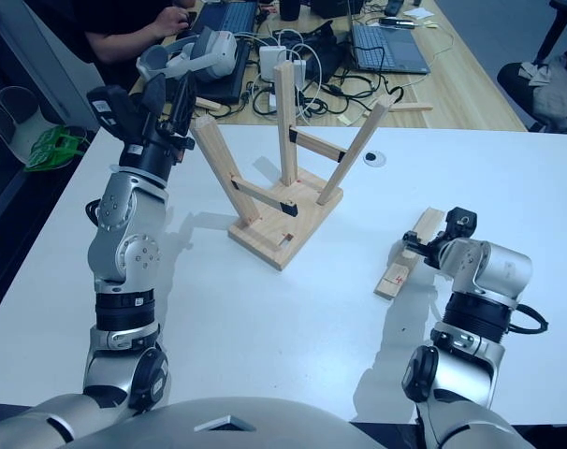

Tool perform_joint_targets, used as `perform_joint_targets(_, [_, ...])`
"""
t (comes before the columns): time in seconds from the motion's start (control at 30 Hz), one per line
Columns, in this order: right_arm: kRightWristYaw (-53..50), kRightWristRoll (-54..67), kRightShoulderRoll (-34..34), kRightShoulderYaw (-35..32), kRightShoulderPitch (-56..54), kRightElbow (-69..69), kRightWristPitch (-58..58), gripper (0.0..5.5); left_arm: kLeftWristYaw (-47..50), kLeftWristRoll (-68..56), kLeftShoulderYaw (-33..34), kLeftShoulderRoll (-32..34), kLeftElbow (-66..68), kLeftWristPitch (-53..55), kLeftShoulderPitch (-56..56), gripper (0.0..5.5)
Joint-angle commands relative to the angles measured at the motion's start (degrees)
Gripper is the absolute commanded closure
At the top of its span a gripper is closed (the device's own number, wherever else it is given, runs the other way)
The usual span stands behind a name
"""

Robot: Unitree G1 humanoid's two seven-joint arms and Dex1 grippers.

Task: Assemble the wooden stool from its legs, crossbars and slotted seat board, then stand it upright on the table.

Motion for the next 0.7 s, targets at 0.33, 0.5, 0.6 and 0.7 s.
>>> perform_joint_targets(0.33, [12.55, 1.08, -10.73, 10.69, 10.00, 7.97, 0.14, 1.07, 0.34, 0.62, 0.39, 0.03, 1.60, -0.75, -0.98, 2.86])
perform_joint_targets(0.5, [13.29, 1.54, -10.97, 11.05, 9.81, 11.02, -1.25, 1.88, 0.56, 0.66, 0.96, 0.39, 1.77, -0.86, -1.18, 2.86])
perform_joint_targets(0.6, [13.58, 1.81, -10.85, 11.03, 9.42, 12.35, -3.05, 2.34, 0.56, 0.69, 1.13, 0.39, 1.80, -0.78, -1.23, 2.86])
perform_joint_targets(0.7, [13.79, 2.27, -10.49, 10.49, 9.02, 13.46, -4.46, 2.82, 0.61, 0.71, 1.27, 0.42, 1.89, -0.66, -1.48, 2.86])
